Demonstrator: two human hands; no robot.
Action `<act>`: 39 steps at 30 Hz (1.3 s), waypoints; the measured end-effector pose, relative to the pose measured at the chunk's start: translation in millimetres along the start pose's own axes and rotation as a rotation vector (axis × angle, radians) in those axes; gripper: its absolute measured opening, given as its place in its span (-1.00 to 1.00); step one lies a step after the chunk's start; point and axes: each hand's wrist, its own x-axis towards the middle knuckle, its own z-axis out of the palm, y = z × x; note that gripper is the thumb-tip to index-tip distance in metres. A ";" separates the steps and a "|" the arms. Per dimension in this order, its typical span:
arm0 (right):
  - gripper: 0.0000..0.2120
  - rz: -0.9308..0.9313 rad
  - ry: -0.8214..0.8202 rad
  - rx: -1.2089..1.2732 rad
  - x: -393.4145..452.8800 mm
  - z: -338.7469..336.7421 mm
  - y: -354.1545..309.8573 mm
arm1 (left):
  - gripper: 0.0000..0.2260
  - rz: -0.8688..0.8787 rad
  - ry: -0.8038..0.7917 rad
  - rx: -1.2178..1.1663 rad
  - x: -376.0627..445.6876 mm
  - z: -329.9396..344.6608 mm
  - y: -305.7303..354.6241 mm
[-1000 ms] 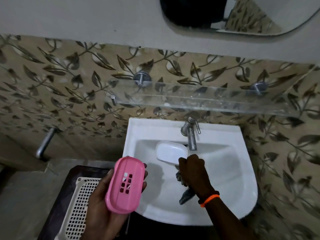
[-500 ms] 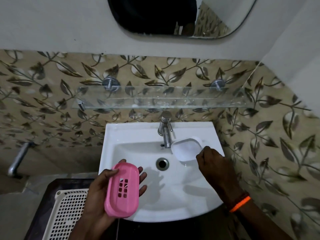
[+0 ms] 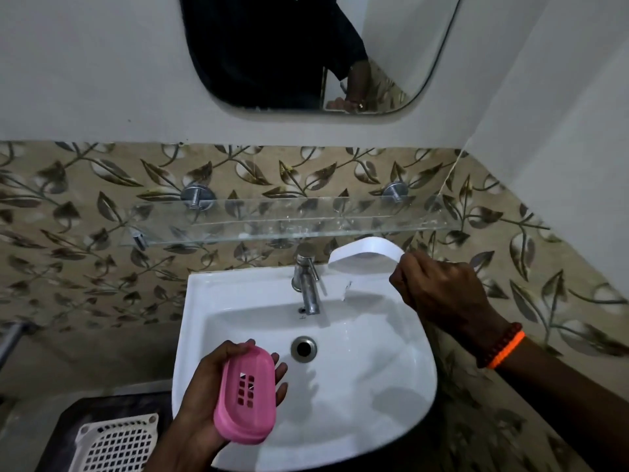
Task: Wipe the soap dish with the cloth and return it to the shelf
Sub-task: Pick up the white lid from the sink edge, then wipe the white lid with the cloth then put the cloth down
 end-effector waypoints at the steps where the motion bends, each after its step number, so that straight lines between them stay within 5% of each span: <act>1: -0.74 -0.011 0.027 0.018 4.5 -4.9 4.1 | -0.80 0.006 -0.002 0.004 1.8 1.2 0.3; 10: -0.73 -0.001 0.072 0.106 17.0 -11.6 2.6 | -0.90 0.109 -0.005 0.100 13.8 5.5 -2.2; 12: -0.76 0.166 -0.010 0.231 10.3 0.3 -5.3 | -0.90 0.153 -0.020 0.130 19.5 7.8 -3.2; 16: -0.68 0.860 -0.181 0.847 -11.4 24.3 -42.9 | -0.81 0.295 -0.040 0.251 34.0 20.7 -11.8; 21: -0.52 1.171 -0.419 1.370 -38.8 34.6 -95.4 | -0.63 0.460 -0.107 0.428 59.9 33.1 -20.6; 28: -0.68 1.114 -0.867 1.794 -29.0 2.3 -116.8 | -0.37 0.546 -0.221 0.747 62.2 32.0 -15.0; 32: -0.57 1.056 -0.982 1.876 -21.6 -17.6 -114.1 | -0.46 0.590 -0.272 0.738 49.1 37.3 -10.5; 35: -0.51 1.112 -0.986 1.896 -17.8 -31.8 -105.4 | -0.53 0.564 -0.305 0.633 44.5 35.4 -11.0; 39: -0.71 1.374 -0.744 1.957 -13.5 -40.0 -79.5 | -0.54 0.501 -0.307 0.596 38.8 28.7 -15.2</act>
